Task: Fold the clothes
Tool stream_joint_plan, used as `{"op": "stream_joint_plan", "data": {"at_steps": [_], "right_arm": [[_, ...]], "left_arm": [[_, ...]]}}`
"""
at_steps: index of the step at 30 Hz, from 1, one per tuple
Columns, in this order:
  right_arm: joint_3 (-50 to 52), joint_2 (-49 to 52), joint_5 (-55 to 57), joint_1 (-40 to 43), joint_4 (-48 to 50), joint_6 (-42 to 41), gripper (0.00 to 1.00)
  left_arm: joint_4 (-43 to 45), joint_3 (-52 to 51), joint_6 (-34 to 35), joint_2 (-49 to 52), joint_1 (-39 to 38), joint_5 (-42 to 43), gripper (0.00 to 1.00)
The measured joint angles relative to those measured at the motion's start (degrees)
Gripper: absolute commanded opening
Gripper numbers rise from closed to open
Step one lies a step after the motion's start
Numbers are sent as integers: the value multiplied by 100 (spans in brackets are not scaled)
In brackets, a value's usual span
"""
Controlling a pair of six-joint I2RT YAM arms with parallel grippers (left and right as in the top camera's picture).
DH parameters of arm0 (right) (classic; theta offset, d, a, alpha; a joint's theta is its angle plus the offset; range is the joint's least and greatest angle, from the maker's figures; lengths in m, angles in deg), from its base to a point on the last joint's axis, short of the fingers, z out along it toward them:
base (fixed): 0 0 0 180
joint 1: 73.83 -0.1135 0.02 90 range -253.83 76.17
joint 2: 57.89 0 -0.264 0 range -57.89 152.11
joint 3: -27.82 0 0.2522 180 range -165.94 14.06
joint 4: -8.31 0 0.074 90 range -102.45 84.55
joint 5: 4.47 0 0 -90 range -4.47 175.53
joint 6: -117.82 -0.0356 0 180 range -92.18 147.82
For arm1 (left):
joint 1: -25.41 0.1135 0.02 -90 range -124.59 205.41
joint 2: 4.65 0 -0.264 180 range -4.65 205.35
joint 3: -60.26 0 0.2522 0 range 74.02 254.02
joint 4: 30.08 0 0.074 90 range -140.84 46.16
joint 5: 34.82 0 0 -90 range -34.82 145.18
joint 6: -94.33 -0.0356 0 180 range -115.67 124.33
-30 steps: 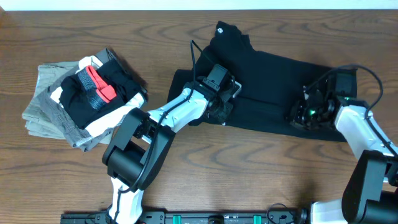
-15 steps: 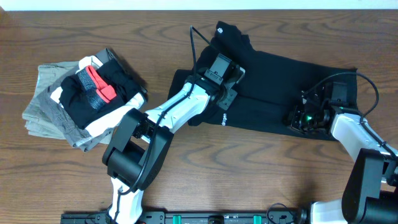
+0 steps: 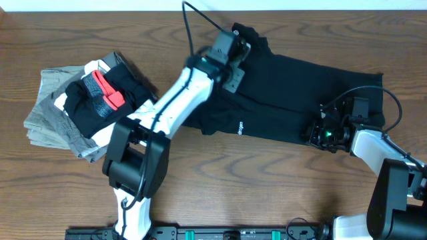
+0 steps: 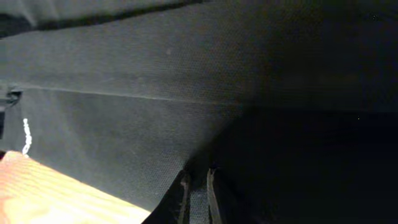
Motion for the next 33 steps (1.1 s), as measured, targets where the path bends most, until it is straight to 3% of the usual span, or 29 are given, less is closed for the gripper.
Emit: {"op": "stream_joint_plan", "data": {"at_steps": [2, 6, 16, 23, 27, 29, 31, 33], "right_arm": [[28, 0, -28, 0, 87, 68, 1], [116, 0, -55, -35, 426, 94, 1], [184, 9, -461, -479, 1241, 72, 1], [188, 11, -1316, -555, 2216, -382, 2], [188, 11, -1482, -619, 2271, -614, 3], [188, 11, -1515, -769, 2260, -654, 12], [188, 11, -1491, -988, 2247, -638, 31], [188, 11, -1388, -1189, 2214, -551, 41]], "left_arm": [[-479, 57, 11, -22, -13, 315, 25], [-951, -96, -4, -24, -221, 704, 29], [-621, -756, -219, -24, -824, 957, 32], [-695, -831, -125, -22, -844, 957, 31], [-686, -964, 35, -22, -846, 960, 26], [-575, -1143, 107, -22, -844, 962, 26], [-417, -1379, 195, -22, -841, 960, 25], [-247, -1615, 297, -22, -826, 949, 27]]}}
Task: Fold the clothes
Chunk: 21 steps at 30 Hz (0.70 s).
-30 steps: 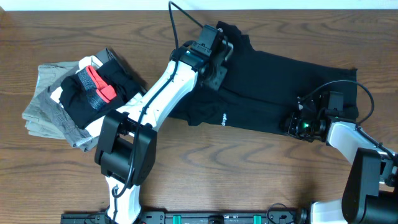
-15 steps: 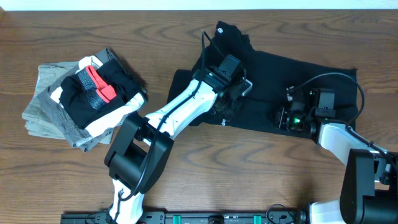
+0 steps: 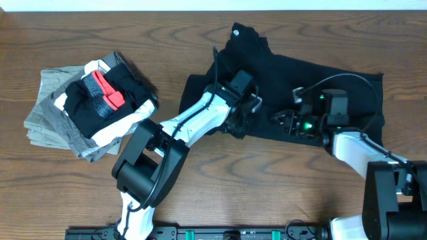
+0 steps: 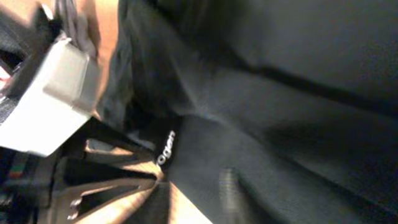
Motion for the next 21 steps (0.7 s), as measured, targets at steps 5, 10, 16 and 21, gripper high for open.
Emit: {"op": "stream_joint_plan", "data": {"at_steps": [5, 10, 16, 21], "right_arm": [[2, 2, 721, -387, -90, 280, 47], [2, 4, 1432, -522, 68, 461, 39], [2, 149, 1753, -579, 293, 566, 13], [4, 636, 1779, -577, 544, 551, 3]], "left_arm": [[243, -299, 195, -2, 72, 4, 28], [271, -315, 278, -4, 85, 28, 29], [280, -317, 319, -4, 85, 28, 29], [282, -319, 319, -4, 85, 31, 29]]}}
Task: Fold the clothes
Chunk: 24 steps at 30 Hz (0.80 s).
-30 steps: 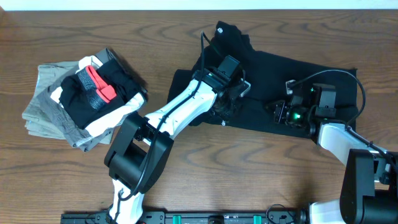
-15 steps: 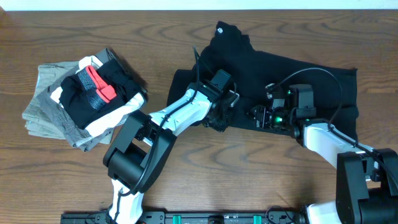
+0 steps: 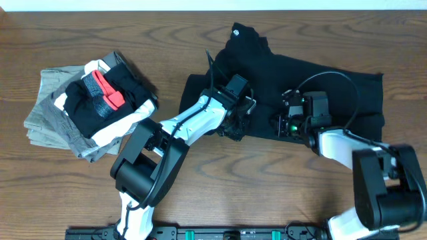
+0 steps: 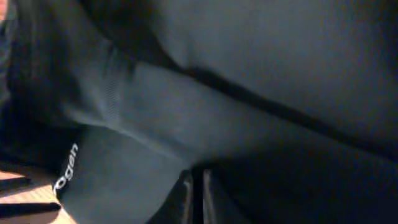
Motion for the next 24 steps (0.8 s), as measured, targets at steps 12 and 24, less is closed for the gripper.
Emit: {"op": "stream_joint_plan", "data": {"at_steps": [12, 24], "right_arm": [[-4, 269, 13, 13, 1156, -640, 4], [-7, 269, -531, 398, 1154, -846, 7]], "left_arm": [[2, 0, 0, 0, -2, -2, 29], [0, 0, 2, 0, 9, 7, 29]]}}
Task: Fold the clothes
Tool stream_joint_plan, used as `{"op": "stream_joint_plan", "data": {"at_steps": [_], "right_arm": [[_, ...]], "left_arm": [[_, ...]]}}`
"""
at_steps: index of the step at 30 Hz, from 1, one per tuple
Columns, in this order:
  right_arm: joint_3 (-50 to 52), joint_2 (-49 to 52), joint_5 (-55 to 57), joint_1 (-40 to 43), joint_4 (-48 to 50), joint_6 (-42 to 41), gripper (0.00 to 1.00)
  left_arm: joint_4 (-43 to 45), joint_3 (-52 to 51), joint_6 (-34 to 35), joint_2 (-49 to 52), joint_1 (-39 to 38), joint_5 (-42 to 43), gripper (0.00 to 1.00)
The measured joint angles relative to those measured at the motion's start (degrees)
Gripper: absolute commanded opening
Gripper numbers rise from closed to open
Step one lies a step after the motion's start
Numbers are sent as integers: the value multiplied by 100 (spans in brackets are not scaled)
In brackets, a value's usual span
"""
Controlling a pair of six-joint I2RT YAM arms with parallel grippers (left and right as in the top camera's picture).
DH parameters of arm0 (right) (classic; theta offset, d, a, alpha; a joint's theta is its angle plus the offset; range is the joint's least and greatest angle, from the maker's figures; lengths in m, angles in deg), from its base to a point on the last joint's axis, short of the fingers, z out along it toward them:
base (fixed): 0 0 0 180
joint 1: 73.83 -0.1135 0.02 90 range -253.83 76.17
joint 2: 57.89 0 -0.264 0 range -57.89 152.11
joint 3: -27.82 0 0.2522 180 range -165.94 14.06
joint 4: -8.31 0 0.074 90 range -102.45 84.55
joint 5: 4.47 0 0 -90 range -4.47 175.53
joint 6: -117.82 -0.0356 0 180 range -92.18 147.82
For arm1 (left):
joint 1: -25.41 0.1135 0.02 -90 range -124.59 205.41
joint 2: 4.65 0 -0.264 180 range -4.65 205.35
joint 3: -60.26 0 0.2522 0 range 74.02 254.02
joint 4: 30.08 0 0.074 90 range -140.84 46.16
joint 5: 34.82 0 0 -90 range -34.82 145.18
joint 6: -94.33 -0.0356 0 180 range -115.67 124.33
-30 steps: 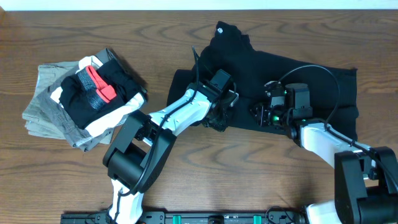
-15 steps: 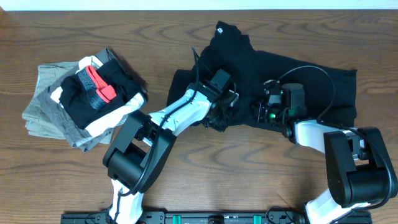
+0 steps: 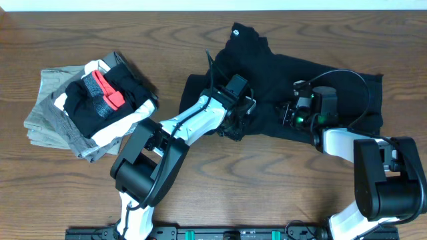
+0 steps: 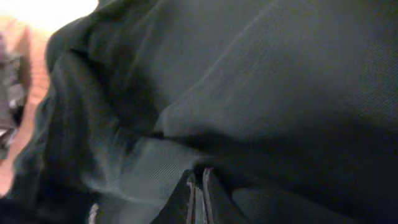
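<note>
A black garment (image 3: 313, 77) lies spread across the middle and right of the table, its waistband end at the back (image 3: 238, 31). My left gripper (image 3: 235, 124) is low on the garment's near left edge, shut on a bunch of its cloth. My right gripper (image 3: 295, 113) rests on the garment's middle, a short way right of the left one. In the right wrist view its fingertips (image 4: 198, 186) are pressed together with a thin layer of the black cloth (image 4: 280, 74) pinched between them. Creased folds (image 4: 81, 124) fill the left of that view.
A stack of folded clothes (image 3: 50, 110), grey, white, black and red, sits at the left of the wooden table (image 3: 280, 193). Cables loop above both wrists. The table's near edge carries the arm bases.
My right gripper has shifted slightly right and toward the back on the garment, still shut on cloth. The printed logo has left the right wrist view. The left gripper has stayed put.
First my left gripper was at the garment's back edge near the waistband and my right at its near right hem. Later both were together at the near middle with cloth bunched between them. They have stayed close there, the right edging back a little.
</note>
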Motion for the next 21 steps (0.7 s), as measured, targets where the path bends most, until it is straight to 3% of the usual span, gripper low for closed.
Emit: {"op": "stream_joint_plan", "data": {"at_steps": [3, 7, 14, 21], "right_arm": [[-9, 0, -382, -2, -341, -9, 7], [-31, -9, -455, -2, -1231, 20, 7], [-367, -326, 306, -4, -2833, 26, 4], [-345, -461, 319, -11, -2844, 192, 11]], "left_arm": [[-11, 0, 22, -11, 39, 31, 29], [-20, 0, 103, -90, 205, -9, 37], [-111, 0, 149, -376, 564, -55, 43], [-129, -4, 146, -376, 601, -55, 45]]}}
